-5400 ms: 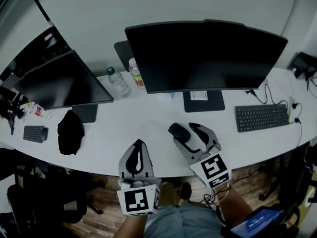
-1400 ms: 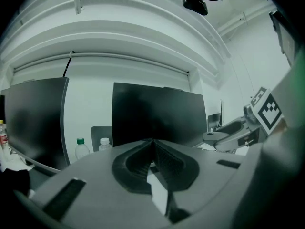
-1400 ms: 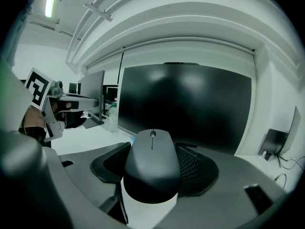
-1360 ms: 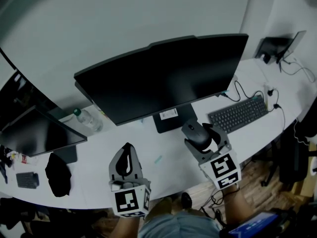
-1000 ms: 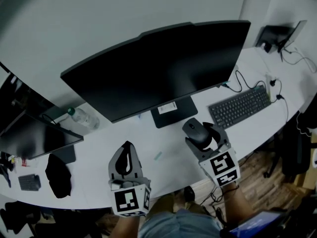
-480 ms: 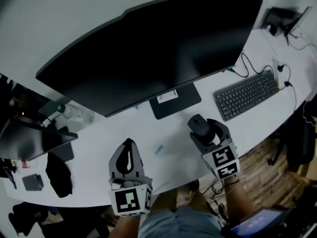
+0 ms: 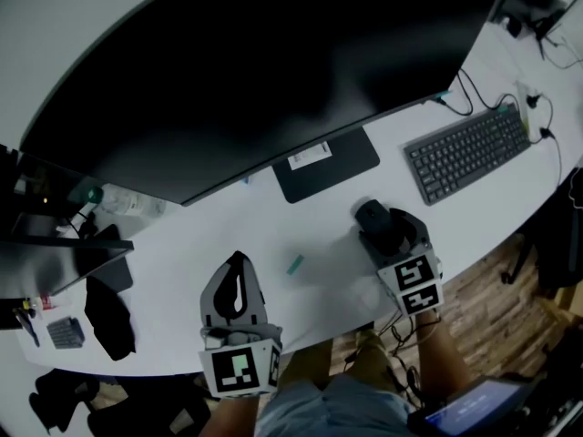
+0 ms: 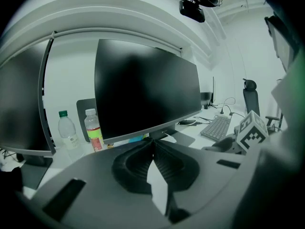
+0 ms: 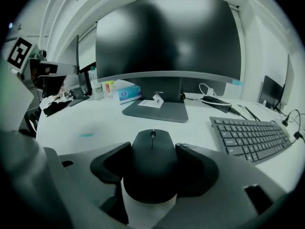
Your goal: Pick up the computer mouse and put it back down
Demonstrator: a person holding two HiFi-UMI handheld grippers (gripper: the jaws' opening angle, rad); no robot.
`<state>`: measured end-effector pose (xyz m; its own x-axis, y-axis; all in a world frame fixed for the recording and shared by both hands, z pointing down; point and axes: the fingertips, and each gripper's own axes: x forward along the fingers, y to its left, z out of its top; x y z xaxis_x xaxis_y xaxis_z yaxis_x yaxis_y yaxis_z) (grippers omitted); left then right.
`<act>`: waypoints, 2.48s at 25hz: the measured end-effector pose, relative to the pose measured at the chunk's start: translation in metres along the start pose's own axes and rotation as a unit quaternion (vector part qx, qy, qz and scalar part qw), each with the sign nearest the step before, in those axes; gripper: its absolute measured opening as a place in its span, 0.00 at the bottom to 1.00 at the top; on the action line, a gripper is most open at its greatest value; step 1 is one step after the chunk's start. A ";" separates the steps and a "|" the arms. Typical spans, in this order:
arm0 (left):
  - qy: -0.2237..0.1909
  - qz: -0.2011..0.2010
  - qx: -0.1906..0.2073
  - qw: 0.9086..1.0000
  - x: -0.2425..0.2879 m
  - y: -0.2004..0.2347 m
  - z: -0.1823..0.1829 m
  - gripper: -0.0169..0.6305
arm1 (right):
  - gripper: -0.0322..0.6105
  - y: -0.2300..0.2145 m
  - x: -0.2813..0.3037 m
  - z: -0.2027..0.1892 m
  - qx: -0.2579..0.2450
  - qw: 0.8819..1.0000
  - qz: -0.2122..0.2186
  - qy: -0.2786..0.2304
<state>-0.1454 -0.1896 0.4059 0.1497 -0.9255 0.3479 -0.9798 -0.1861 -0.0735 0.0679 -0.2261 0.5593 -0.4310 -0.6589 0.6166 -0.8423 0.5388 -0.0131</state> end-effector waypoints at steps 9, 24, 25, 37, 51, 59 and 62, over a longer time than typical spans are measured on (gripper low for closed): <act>0.012 -0.006 0.010 1.000 0.004 0.003 -0.011 0.03 | 0.53 0.000 0.011 -0.015 0.000 0.999 0.002 0.032; -0.067 0.021 -0.012 0.997 -0.052 -0.029 0.045 0.03 | 0.52 0.008 -0.091 0.086 -0.046 0.994 -0.004 -0.102; -0.078 0.026 -0.013 0.997 -0.059 -0.031 0.053 0.03 | 0.50 0.012 -0.104 0.095 -0.047 0.992 0.001 -0.119; -0.178 0.058 -0.036 0.982 -0.132 -0.064 0.127 0.03 | 0.07 0.060 -0.220 0.185 -0.091 0.951 0.025 -0.295; -0.201 0.070 -0.030 0.977 -0.152 -0.085 0.138 0.03 | 0.07 0.062 -0.242 0.183 -0.103 0.942 0.041 -0.317; -0.198 0.072 -0.021 0.977 -0.150 -0.086 0.140 0.03 | 0.07 0.058 -0.241 0.186 -0.103 0.941 0.038 -0.320; -0.198 0.072 -0.020 0.977 -0.148 -0.086 0.139 0.03 | 0.07 0.056 -0.240 0.186 -0.109 0.941 0.034 -0.320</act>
<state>-0.0652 -0.0828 0.2304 0.0416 -0.9978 -0.0522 -0.9977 -0.0387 -0.0559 0.0638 -0.1350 0.2640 -0.6471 -0.7622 0.0197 -0.7493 0.6404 0.1687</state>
